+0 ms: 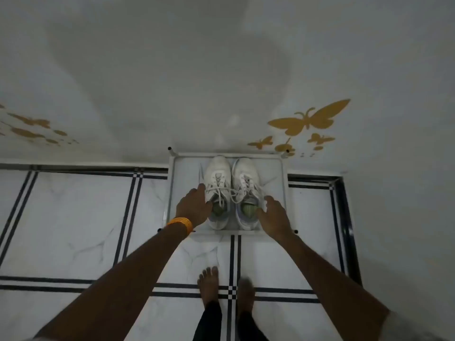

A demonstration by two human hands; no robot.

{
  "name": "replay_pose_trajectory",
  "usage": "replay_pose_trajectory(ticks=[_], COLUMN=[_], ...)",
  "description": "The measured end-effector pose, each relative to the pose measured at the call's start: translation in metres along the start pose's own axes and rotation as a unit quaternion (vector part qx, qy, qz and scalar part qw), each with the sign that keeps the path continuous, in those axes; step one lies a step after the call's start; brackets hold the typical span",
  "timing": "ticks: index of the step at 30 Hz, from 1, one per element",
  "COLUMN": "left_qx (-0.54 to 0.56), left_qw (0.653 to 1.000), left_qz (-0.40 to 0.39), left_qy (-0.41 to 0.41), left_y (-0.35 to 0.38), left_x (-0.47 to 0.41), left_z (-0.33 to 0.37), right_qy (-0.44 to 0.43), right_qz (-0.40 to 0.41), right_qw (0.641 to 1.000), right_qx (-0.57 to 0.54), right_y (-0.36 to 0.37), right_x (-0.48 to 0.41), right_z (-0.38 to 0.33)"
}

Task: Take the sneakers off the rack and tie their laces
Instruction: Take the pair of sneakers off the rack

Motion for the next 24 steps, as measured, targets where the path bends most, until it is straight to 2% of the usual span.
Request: replay_pose_trajectory(ticks=[6, 11, 17, 24], left_qx=[0.013, 0.023, 0.057, 0.083], left_qw=[0.998, 0.998, 0.994, 0.987], left_qz=[-0.032, 0.016, 0.091, 0.134], left_qy=[-0.053, -0.059, -0.037, -0.030], left_y=[0.090, 0.131, 0.131, 0.088], left_x=[-0.083, -0.121, -0.110, -0.030], left_z=[-0.026, -0.030, -0.025, -0.003], right_qy=[0.000, -0.040, -0.105, -0.137], right_qz=[0.006, 0.016, 0.018, 0.033], right_qw=[0.998, 0.991, 0.990, 0.986], right_qx=[0.064, 0.127, 0.092, 0.090], right_y=[0.043, 0.063, 0.062, 0.034], right_x=[-0.102, -0.147, -0.141, -0.057], right_z=[0.064, 0.096, 0.096, 0.057])
Point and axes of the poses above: each hand's wrist, its own x-axis away from the middle knuckle, its own y-axis out of the palm, z = x × y, the point moved 6 cm from there along -x, towards the middle knuckle, and after that the axes turned 14 degrees about -x, right-handed, at the moved point
